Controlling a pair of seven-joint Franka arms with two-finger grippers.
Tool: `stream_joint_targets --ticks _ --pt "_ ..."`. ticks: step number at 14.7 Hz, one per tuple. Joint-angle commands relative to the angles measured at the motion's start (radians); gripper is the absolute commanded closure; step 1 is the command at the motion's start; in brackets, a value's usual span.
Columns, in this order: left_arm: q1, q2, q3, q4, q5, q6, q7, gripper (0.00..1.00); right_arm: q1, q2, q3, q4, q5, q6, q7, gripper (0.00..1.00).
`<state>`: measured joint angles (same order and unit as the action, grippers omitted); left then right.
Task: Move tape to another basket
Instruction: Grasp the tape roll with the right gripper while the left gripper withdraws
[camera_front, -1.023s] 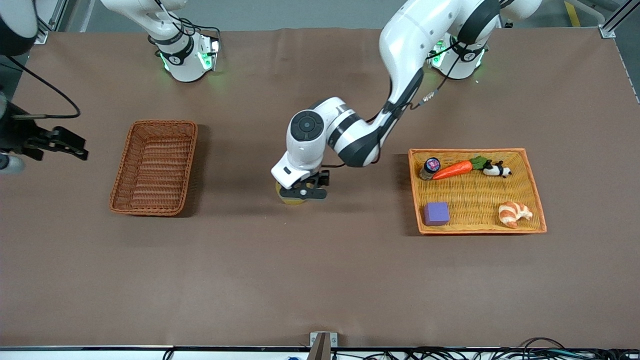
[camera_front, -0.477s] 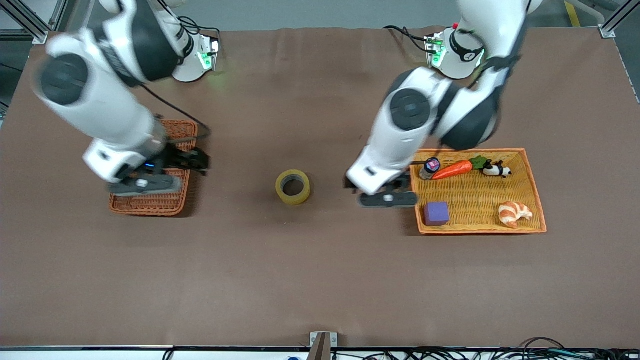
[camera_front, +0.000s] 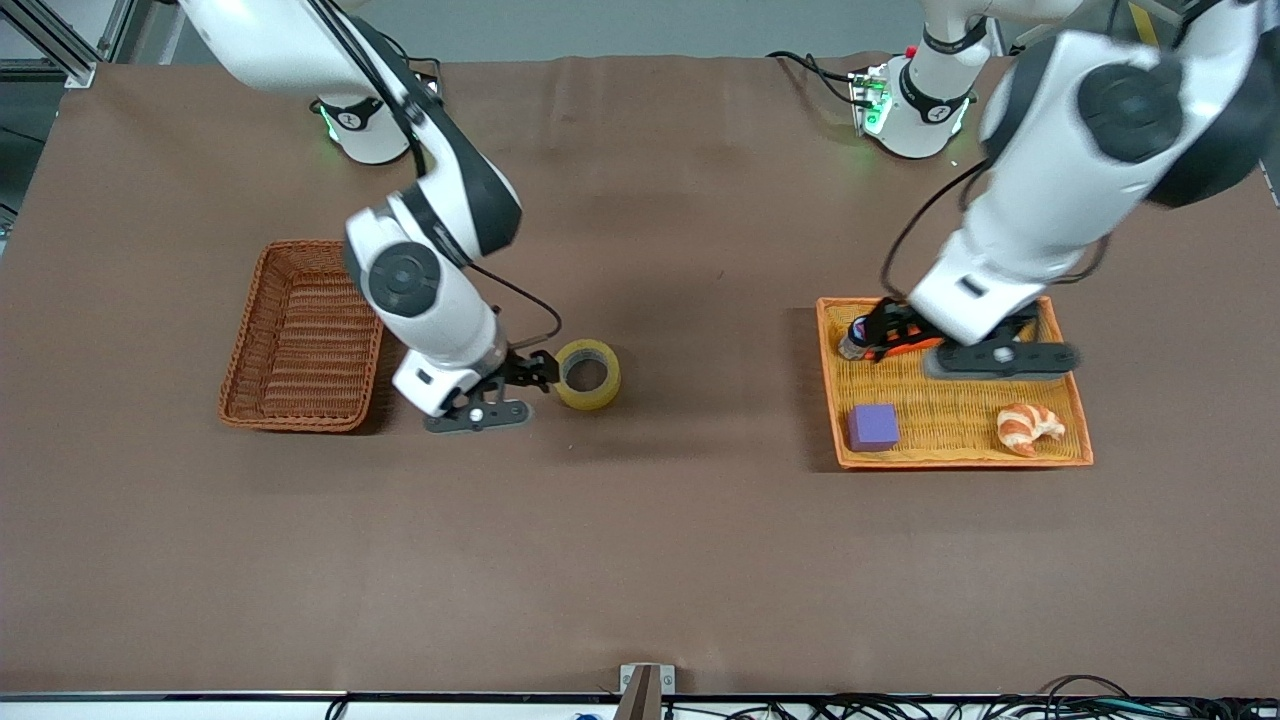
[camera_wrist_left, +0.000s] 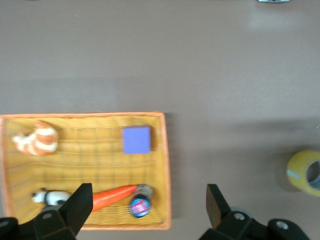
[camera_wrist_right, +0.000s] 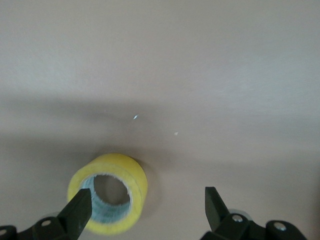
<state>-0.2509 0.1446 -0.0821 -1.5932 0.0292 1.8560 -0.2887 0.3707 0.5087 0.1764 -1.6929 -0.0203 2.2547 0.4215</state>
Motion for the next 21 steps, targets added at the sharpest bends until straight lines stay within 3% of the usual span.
stream_joint_targets --ticks 1,7,15,16,18,21 --pt "0.076 -0.088 -0.005 -0.031 -0.017 -0.064 0.115 0.00 0.033 -0.003 -0.001 -0.128 -0.012 0.127 0.016 0.00" --pt "0.208 -0.145 -0.004 -0.008 -0.026 -0.151 0.259 0.00 0.076 0.080 -0.003 -0.128 -0.018 0.195 0.036 0.00" --pt "0.176 -0.140 0.059 0.016 -0.068 -0.234 0.250 0.00 0.108 0.134 -0.003 -0.129 -0.092 0.198 0.040 0.01" --pt "0.176 -0.138 0.058 0.016 -0.068 -0.250 0.250 0.00 0.108 0.137 -0.003 -0.128 -0.105 0.201 0.040 0.09" --pt "0.176 -0.140 0.059 0.016 -0.068 -0.251 0.256 0.00 0.106 0.139 -0.003 -0.125 -0.110 0.198 0.043 0.49" --pt "0.176 -0.142 0.059 0.016 -0.055 -0.253 0.255 0.00 0.108 0.142 -0.003 -0.119 -0.110 0.188 0.126 0.98"
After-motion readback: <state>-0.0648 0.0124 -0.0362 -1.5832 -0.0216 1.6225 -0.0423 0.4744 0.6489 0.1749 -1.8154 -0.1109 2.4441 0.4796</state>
